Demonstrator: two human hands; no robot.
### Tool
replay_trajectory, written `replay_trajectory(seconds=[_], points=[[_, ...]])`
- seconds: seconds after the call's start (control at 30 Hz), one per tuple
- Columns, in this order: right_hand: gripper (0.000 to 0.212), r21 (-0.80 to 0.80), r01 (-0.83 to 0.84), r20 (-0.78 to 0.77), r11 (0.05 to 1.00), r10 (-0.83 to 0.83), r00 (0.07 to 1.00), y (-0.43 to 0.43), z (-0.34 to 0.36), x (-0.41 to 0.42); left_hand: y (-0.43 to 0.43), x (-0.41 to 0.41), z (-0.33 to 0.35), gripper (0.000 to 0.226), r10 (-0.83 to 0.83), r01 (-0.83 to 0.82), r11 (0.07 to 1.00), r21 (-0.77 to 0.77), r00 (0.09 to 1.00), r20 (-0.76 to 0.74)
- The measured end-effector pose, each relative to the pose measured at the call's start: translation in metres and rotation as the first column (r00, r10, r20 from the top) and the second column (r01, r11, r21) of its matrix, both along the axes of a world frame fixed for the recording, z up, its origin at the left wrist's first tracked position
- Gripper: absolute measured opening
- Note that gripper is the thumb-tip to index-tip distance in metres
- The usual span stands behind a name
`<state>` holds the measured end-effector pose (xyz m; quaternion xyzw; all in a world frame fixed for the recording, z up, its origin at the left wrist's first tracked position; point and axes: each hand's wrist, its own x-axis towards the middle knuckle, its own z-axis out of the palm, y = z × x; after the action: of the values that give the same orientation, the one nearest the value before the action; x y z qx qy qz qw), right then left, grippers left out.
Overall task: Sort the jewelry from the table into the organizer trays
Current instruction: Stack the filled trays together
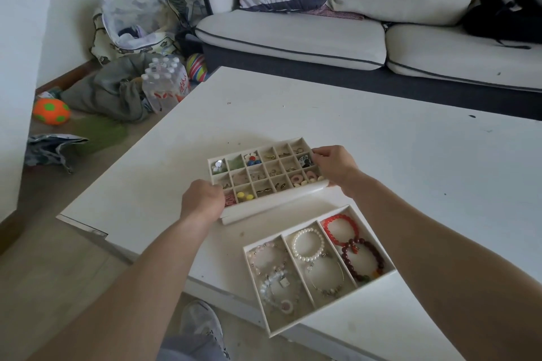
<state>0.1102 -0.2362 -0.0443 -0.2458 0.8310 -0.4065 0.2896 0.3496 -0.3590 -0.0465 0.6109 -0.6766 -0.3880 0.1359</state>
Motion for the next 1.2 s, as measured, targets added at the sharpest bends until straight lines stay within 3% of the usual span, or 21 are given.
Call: replay_trajectory(seconds=[0.23,0.33,0.57,0.73,1.0,1.2], points=[[0.033,-0.091,0.076,0.009,0.993,-0.075,0.997,0.033,0.028,-0.004,0.021,-0.008,0.032,0.030,-0.026,0.021,0.999,-0.050,0.995,-0.097],[0.017,-0.115,0.092,0.011,0.989,-0.092,0.996,0.059,0.042,-0.006,0.044,-0.007,0.047,0.033,-0.032,0.023,0.998,-0.064,0.991,-0.133],[0.013,-0.086,0.075,-0.008,0.993,-0.076,0.997,0.134,0.049,0.013,0.105,0.022,0.050,0.032,-0.128,0.127,0.992,-0.010,0.985,-0.120],[0.017,-0.068,0.072,0.028,0.995,-0.070,0.997,0.169,0.032,0.032,0.134,0.047,0.041,0.044,-0.085,0.096,0.993,0.068,0.985,-0.151],[0.022,-0.061,0.010,-0.049,0.998,-0.013,0.999,0.187,0.021,0.045,0.171,0.061,0.026,0.035,-0.122,0.119,0.992,-0.040,0.988,-0.090],[0.024,-0.080,-0.029,-0.064,0.996,0.024,0.998,0.186,0.016,0.042,0.164,0.062,0.023,0.040,-0.098,0.103,0.993,0.054,0.990,-0.103]])
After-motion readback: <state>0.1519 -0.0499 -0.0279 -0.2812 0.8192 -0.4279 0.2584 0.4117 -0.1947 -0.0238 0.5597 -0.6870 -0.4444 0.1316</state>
